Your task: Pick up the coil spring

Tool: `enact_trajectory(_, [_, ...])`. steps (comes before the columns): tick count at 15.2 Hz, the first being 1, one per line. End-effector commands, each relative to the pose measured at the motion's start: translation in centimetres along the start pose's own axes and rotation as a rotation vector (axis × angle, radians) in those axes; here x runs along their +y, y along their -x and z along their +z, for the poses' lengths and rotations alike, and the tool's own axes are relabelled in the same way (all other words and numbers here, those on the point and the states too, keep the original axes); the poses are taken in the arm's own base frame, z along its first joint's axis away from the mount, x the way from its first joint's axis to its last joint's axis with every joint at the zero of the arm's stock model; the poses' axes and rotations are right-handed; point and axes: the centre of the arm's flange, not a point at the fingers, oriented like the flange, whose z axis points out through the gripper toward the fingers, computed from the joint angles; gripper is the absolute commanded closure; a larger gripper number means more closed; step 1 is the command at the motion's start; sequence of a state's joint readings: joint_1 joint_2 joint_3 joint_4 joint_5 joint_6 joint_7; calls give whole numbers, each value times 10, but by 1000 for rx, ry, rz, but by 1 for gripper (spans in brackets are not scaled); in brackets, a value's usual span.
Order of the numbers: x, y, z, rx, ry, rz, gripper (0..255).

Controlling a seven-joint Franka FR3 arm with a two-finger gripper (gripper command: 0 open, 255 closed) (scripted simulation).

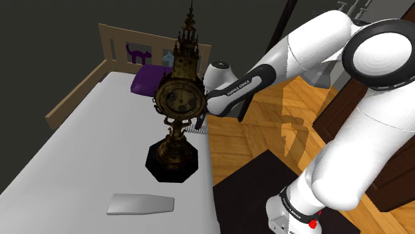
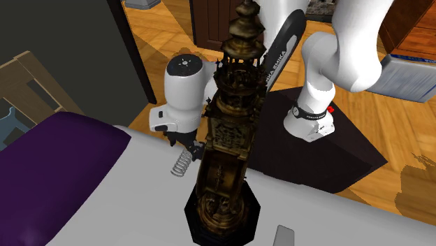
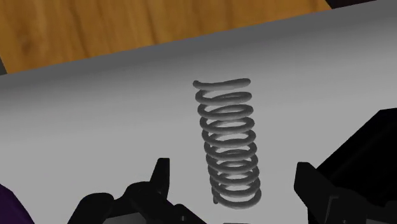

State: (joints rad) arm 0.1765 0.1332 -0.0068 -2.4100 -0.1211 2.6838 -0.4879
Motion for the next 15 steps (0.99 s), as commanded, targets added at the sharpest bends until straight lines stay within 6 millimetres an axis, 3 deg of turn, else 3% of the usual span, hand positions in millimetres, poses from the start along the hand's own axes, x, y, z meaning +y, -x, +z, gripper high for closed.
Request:
enact_trajectory(1, [-1,-4,16,0,-2,-25,0])
enact_trajectory(9, [-5,-1,51,0,-2,-25,0])
enact_trajectory(10, [-5,0,51,0,-2,-25,255])
enact_trajectory(15, [-5,0,51,0,-2,-26,255])
